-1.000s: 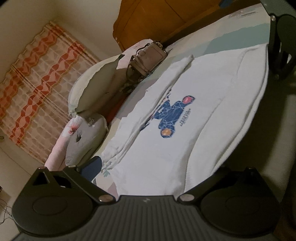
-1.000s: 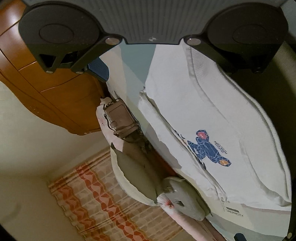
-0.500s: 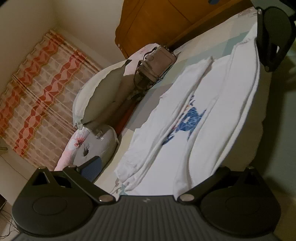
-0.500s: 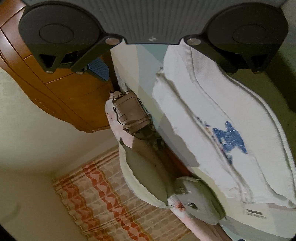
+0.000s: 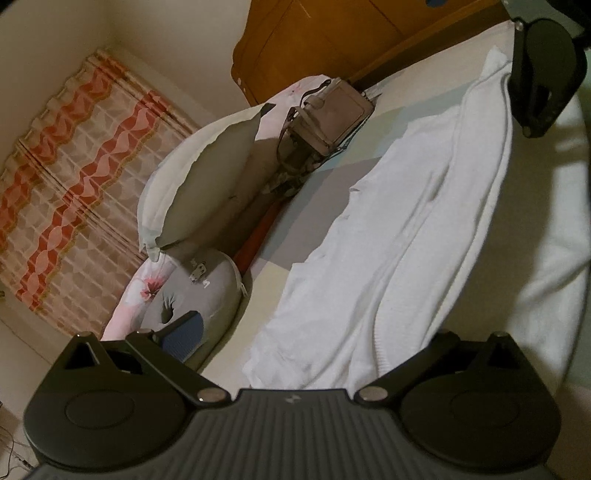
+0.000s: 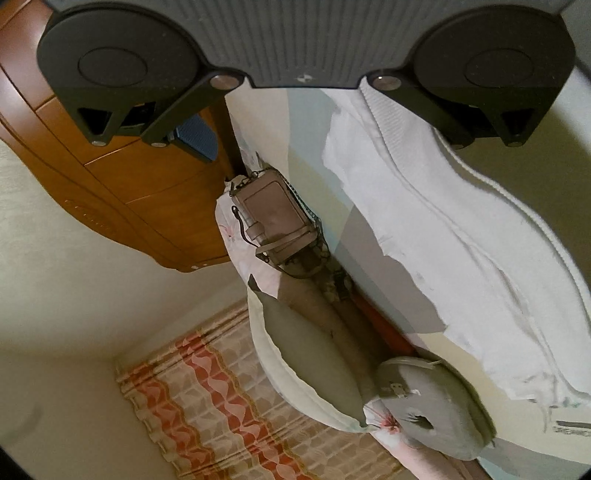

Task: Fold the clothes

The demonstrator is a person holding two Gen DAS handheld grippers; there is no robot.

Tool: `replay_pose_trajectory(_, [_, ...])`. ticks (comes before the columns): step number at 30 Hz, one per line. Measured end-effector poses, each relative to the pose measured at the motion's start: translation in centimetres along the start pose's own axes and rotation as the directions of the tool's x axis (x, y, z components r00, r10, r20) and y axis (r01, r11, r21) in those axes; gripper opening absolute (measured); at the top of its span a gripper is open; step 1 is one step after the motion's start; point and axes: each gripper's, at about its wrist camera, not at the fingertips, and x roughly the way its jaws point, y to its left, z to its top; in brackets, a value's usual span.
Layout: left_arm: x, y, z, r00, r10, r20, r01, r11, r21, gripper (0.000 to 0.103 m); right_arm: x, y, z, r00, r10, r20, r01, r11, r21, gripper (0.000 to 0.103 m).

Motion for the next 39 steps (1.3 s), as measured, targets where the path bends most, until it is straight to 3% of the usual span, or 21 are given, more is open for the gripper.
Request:
replay_pose_trajectory(12, [8.4,1.8,1.0,1.0,-0.017,-0.023,0.017,1.0,-0.005,0.103,8.3,0.5,1.4,1.0,0.002,-0.026,-0.001,1.0,0.016,0.103])
replay_pose_trajectory(21, [13.0,2.6,1.2,0.996,-0.077,-0.053,0.075,0.997,-0.035,0.103,12.9,1.4,1.7,0.998,0.042,-0.047,-0.042,0.999,0.007,0.103])
replay_pose_trajectory(23, [13.8,2.9,0.9,0.987,-0.138,-0.08,0.132,0.989,-0.071,0.103,13.6,1.6,1.6,0.995,0.08,-0.064,-0.079,0.997,0.011,0.103])
replay_pose_trajectory(25, [14.7,3.2,0.6,0.974,-0.2,-0.104,0.189,0.976,-0.109,0.102,14.3,1.4,1.5,0.983,0.158,-0.091,-0.155,0.987,0.041,0.103])
replay_pose_trajectory(35, [11.6,7.5,-1.1,0.943,-0.319,-0.09,0.275,0.904,-0.327,0.102,13.6,-3.2,0.0,0.922,0.375,-0.093,-0.344,0.907,0.243,0.103])
replay_pose_trajectory(39, [14.4,9.4,0.1,0.941,-0.332,-0.07,0.278,0.872,-0.404,0.102,16.3,-4.6,0.4,0.896,0.436,-0.084,-0.389,0.863,0.323,0.103])
